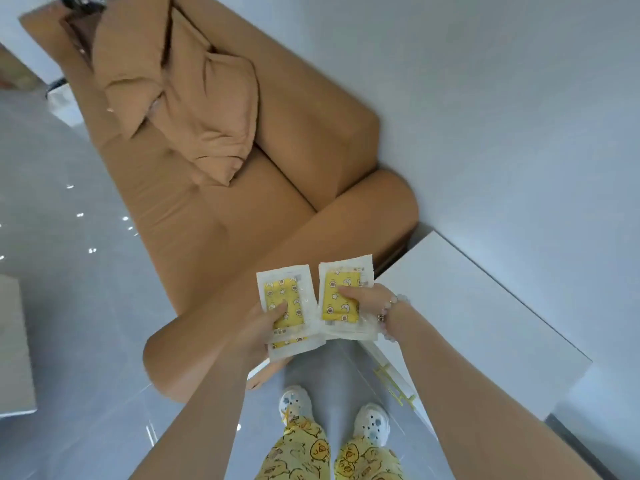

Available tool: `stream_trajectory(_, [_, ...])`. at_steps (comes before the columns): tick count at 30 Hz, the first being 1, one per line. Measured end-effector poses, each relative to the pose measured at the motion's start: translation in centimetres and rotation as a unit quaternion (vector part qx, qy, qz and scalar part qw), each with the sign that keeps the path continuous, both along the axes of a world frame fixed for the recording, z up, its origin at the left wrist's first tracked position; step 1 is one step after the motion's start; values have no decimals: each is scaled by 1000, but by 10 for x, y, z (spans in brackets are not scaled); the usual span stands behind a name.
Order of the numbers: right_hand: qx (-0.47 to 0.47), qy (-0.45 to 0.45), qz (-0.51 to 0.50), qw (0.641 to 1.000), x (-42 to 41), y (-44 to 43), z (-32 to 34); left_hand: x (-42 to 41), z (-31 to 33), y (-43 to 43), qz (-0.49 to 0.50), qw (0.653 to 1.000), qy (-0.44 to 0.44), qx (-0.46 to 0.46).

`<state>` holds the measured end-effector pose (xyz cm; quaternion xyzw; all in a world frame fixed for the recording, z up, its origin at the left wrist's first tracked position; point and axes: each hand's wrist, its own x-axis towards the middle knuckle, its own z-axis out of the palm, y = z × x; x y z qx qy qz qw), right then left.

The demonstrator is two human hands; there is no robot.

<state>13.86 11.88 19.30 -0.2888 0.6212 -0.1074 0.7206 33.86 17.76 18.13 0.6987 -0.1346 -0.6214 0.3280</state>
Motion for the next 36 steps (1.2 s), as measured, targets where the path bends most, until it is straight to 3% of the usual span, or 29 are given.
stream_trajectory(6, [-42,6,191,981,101,-9,45,72,36,48,134,986,79,-57])
stream_trajectory(13, [-97,48,369,923,207,17,53,143,38,116,245,962,42,-118])
stream_trajectory(18, [-112,65,450,884,281,66,54,200,41,170,291,951,25,-103])
stream_trajectory(30, [-143,125,550,813,454,169,27,342,25,298,345,936,23,-68])
stream_trajectory(36, [-138,130,557,809,524,201,16,409,18,331,378,923,28,-70])
